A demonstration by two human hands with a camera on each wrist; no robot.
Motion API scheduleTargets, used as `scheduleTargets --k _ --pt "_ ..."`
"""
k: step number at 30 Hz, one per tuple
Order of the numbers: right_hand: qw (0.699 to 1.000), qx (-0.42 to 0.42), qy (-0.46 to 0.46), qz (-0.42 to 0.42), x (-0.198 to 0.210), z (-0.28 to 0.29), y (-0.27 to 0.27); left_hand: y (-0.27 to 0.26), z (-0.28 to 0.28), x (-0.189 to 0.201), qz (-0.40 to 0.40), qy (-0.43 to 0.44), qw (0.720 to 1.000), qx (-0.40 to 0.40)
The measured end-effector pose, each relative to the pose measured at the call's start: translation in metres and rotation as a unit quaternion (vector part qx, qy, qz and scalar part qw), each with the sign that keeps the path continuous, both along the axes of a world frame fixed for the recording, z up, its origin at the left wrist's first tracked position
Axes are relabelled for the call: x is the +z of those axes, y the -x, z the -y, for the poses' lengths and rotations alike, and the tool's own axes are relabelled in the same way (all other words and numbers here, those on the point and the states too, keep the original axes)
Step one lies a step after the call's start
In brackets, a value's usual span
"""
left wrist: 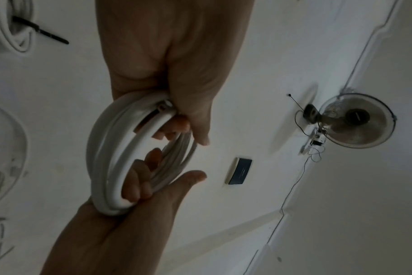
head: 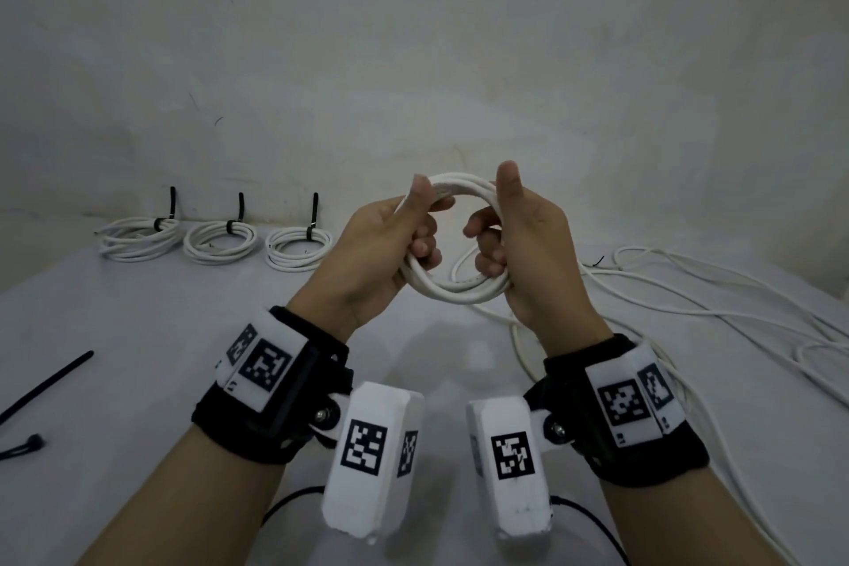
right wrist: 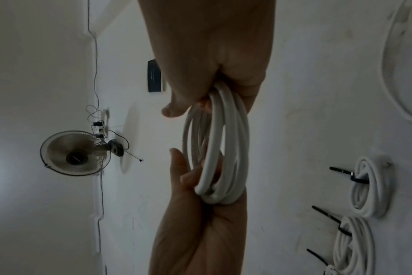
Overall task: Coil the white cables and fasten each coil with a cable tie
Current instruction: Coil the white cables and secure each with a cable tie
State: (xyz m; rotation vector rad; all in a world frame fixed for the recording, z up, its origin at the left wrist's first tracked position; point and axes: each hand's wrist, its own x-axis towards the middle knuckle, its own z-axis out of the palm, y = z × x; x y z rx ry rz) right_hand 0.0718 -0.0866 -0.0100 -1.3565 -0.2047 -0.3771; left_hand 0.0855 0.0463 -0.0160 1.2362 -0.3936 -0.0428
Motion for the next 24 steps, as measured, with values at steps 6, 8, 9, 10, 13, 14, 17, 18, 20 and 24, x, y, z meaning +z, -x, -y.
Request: scheduleTargets --k 6,8,9,10,13,14,17,18,20,24 --pt "0.991 0.064 -0.043 -0.111 0.002 -0.001 0.005 0.0 -0.002 0.002 -0.019 -0.01 1.0 -0.021" --pt "0.989 0.057 -0.042 -0.132 0.005 -0.003 0.007 0.003 -0.001 0.004 -0.015 -0.037 0.999 -0.004" --pt "0.99 0.043 -0.034 -0.133 0.006 -0.004 0.008 0.005 0.0 0.006 -0.01 -0.053 0.999 0.008" --pt "0.992 0.024 -0.019 -0.125 0.007 -0.005 0.008 0.007 0.0 0.008 -0.002 -0.069 0.997 0.02" --pt "0.997 -0.044 0.041 -0.053 0.005 -0.015 0.011 0.013 -0.002 0.013 0.033 -0.107 0.992 0.066" --pt "0.996 -0.058 0.054 -0.027 0.003 -0.019 0.012 0.015 -0.004 0.014 0.043 -0.115 0.989 0.08" --pt "0.998 -0.05 0.039 -0.005 -0.003 -0.029 0.012 0.019 -0.012 0.011 0.052 -0.134 0.984 0.105" --pt "0.999 -0.035 0.024 -0.018 -0.004 -0.032 0.012 0.021 -0.015 0.009 0.048 -0.14 0.983 0.109" --pt "0.998 -0.002 -0.006 -0.056 -0.008 -0.039 0.011 0.026 -0.024 0.004 0.029 -0.15 0.981 0.117" --pt "0.991 0.063 -0.029 -0.111 -0.016 -0.061 0.017 0.043 -0.046 -0.003 -0.004 -0.163 0.977 0.136"
